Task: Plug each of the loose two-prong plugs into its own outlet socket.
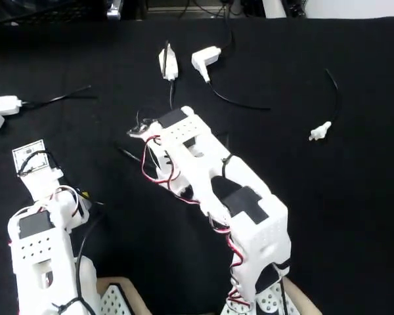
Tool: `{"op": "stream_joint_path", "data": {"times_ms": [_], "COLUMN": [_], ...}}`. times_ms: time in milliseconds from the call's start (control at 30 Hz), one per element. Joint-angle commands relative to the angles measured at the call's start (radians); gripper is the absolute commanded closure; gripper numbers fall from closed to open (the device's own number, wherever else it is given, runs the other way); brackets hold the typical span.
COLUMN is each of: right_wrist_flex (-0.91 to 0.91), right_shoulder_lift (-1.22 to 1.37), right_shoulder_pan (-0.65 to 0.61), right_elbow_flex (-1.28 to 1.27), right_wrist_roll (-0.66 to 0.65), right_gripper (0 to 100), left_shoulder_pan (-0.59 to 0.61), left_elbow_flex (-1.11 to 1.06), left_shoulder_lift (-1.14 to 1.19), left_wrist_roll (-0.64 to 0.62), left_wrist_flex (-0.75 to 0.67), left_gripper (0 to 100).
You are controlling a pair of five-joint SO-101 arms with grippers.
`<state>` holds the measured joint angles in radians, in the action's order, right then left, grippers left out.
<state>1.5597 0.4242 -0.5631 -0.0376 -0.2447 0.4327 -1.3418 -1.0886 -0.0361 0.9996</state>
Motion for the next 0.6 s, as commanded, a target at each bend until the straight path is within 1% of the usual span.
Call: {"op": "stream_joint_path", "data": {"times_ms": [0,67,167,267,400,567], "right_wrist_flex": [0.048,0.107,0.19,0.201,0.199,0.178], "right_shoulder_lift": [-0.012,-0.012,-0.019,-0.079,-0.182,-0.202], "right_shoulder_pan": [-0.012,-0.011,-0.011,-0.015,-0.048,-0.054], "right_elbow_flex": [0.021,0.05,0.12,0.159,0.163,0.162], "right_wrist_roll": [0.012,0.034,0.037,0.034,-0.038,-0.041], "right_gripper": [98.2,94.2,83.5,76.1,75.8,75.8], "left_shoulder_pan": [-0.012,-0.012,-0.012,-0.012,-0.012,-0.012], "left_elbow_flex": [0.007,0.007,0.008,0.008,0.008,0.008], "left_shoulder_lift": [-0.015,-0.015,-0.015,-0.015,-0.015,-0.015], "left_wrist_roll": [0.008,0.008,0.008,0.008,0.008,0.008], "left_wrist_flex": [-0.015,-0.015,-0.015,-0.015,-0.015,-0.015], "left_gripper": [79,79,79,79,79,79]}}
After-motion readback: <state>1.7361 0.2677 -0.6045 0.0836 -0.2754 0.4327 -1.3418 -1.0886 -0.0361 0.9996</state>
